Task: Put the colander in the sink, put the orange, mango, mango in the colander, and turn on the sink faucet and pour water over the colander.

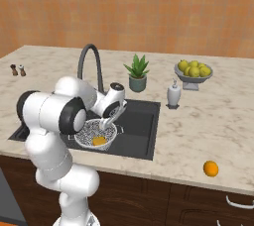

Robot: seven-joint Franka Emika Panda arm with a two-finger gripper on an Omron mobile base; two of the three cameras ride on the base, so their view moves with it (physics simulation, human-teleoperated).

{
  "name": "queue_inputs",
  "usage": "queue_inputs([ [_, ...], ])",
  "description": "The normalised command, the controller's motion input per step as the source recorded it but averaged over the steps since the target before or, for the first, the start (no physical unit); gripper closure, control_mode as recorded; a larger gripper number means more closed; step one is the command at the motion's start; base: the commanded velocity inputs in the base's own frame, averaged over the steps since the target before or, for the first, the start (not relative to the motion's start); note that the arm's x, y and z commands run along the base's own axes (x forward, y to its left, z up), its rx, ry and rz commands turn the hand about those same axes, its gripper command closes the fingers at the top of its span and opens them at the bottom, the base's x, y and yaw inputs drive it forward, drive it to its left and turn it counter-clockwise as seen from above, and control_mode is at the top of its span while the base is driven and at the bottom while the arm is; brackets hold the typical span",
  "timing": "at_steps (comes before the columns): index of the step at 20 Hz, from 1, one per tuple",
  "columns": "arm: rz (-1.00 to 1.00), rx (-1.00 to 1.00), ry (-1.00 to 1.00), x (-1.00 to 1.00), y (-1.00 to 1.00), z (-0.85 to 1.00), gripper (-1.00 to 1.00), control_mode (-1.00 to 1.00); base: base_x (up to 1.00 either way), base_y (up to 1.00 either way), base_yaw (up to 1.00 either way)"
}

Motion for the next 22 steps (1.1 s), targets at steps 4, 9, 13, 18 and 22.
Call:
queue_inputs([
  [4, -0.04, 0.00, 0.00, -0.44, -0.38, 0.71, -1.00, -1.00, 0.00, 0.00, 0.00],
  [9, -0.26, 0.00, 0.00, -0.52, -0.39, 0.60, -1.00, -1.00, 0.00, 0.00, 0.00],
  [13, -0.43, 0.00, 0.06, -0.45, -0.44, 0.54, -1.00, -1.00, 0.00, 0.00, 0.00],
  [18, -0.46, 0.00, 0.16, -0.38, -0.55, 0.43, -1.00, -1.00, 0.00, 0.00, 0.00],
  [22, -0.43, 0.00, 0.16, -0.34, -0.69, 0.22, -1.00, -1.00, 0.00, 0.00, 0.00],
])
